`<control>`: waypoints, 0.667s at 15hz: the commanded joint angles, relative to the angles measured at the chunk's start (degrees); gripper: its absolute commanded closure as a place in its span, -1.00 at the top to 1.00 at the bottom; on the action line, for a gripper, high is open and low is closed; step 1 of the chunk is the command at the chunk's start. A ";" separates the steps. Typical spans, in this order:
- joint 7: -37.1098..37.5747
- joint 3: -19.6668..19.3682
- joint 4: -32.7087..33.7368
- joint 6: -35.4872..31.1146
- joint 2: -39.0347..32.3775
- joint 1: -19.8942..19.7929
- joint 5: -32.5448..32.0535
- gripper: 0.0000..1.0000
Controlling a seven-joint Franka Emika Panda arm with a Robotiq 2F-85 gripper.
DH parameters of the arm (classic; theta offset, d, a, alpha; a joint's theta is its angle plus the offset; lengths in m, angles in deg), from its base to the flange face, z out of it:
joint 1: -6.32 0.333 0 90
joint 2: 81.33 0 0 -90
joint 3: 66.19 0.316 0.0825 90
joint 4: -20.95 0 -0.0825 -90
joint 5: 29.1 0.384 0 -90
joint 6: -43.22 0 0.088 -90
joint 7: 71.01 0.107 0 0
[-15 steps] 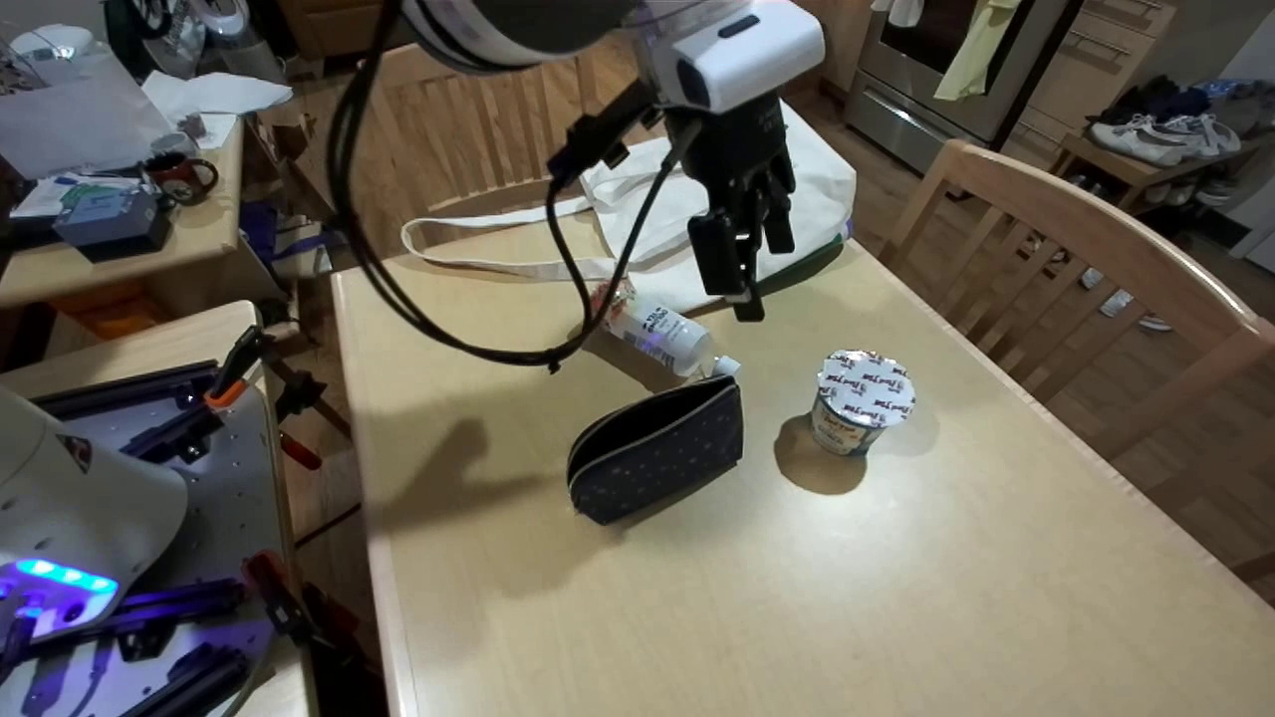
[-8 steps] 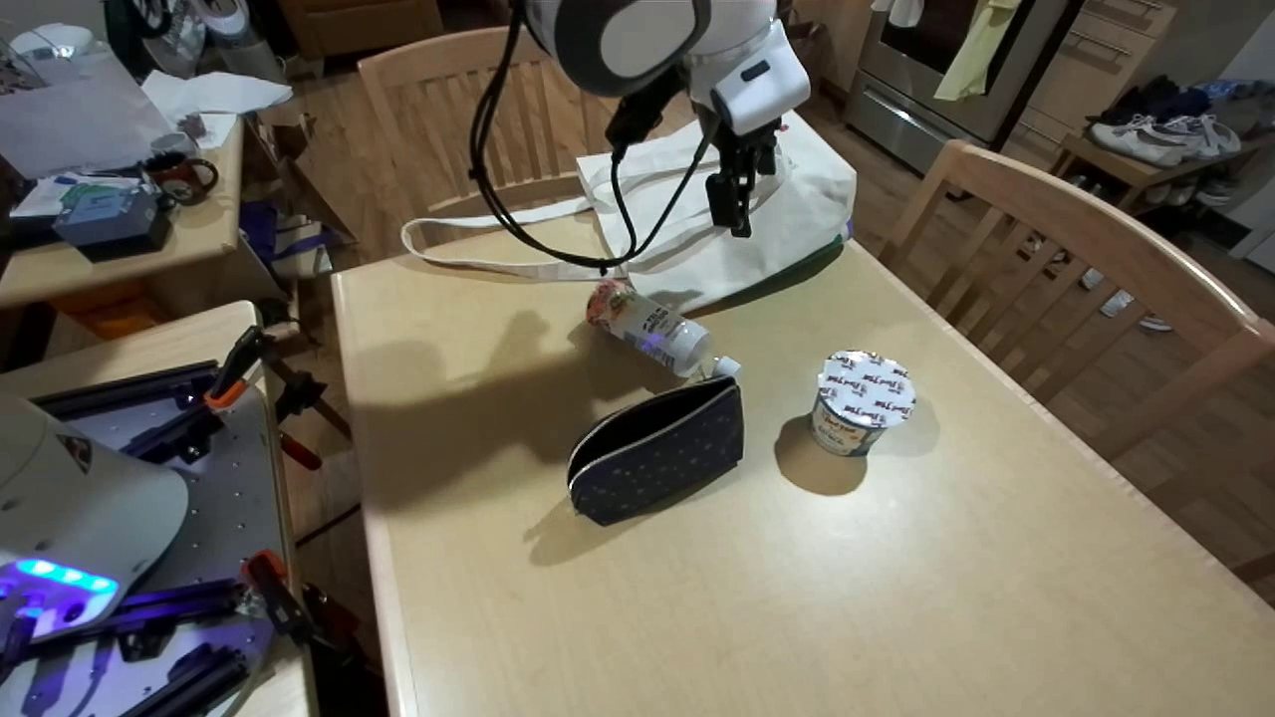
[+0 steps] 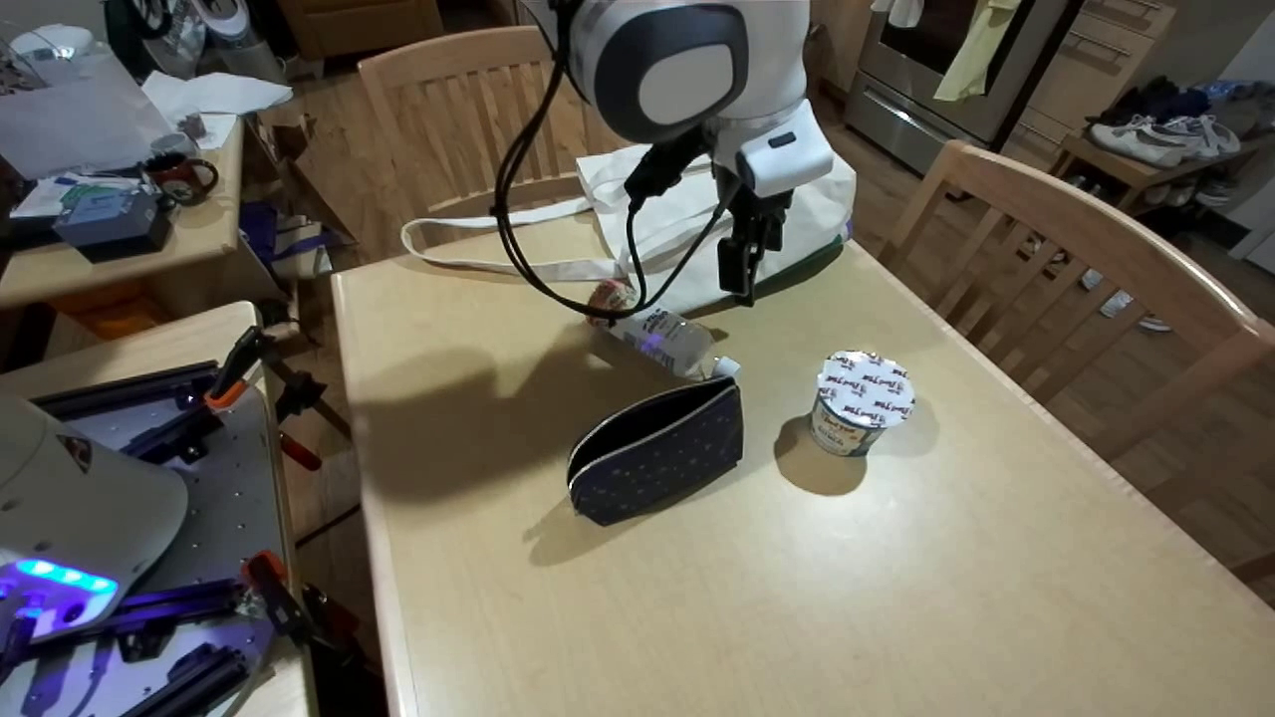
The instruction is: Set the bottle upright on the table
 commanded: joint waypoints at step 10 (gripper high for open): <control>7.66 -6.09 -0.87 3.50 -0.05 4.34 -3.40 1.00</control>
